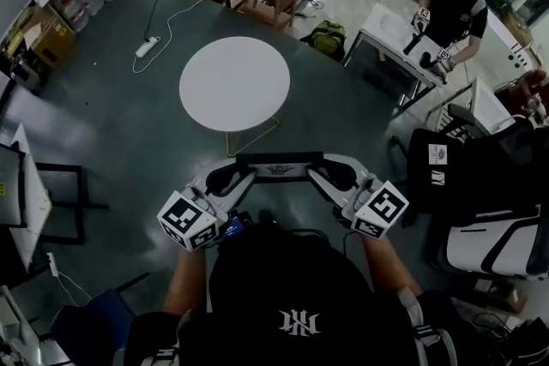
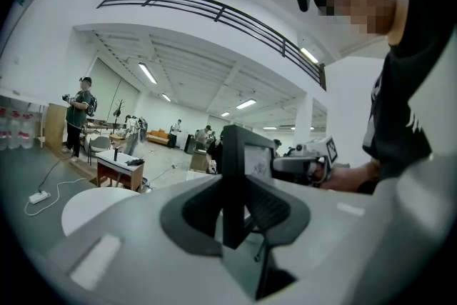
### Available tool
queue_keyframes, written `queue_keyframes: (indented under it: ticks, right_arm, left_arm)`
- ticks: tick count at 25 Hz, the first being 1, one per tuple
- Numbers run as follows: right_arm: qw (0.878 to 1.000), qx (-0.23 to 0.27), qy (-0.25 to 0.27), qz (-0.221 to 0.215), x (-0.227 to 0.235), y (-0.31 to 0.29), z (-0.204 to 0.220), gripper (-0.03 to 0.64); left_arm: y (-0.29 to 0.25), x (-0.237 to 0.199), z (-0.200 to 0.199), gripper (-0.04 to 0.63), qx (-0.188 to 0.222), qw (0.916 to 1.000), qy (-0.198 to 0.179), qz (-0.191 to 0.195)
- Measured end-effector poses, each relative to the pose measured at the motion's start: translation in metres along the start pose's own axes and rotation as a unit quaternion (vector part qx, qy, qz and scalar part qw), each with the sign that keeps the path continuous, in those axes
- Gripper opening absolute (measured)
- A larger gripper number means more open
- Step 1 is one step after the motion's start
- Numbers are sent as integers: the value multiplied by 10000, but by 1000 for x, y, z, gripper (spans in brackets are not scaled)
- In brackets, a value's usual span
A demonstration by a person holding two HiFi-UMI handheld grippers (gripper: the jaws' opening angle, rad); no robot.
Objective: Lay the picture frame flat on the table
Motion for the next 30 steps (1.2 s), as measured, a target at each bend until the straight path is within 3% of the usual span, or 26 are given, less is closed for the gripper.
queue_keyframes:
  ticks: [15,30]
  right_arm:
    - [9996,-72,62,-254,62,-55,-12,64]
    - [9992,-179,-193,-302,93,-66,-3,64]
  left_arm:
    - [-29,-65,-10,93,129,9996,79,-243]
    - [-52,-86,-4,92,-123,9994,201,-270]
Point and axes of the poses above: the fingertips, and each gripper's own axes: y backward along the fingers, x to its right, z out of its underside, the point moved 6 cm from there along y, backward along the fingers, and after that the axes turned 10 degrees about -z, right-handed, at the moved point
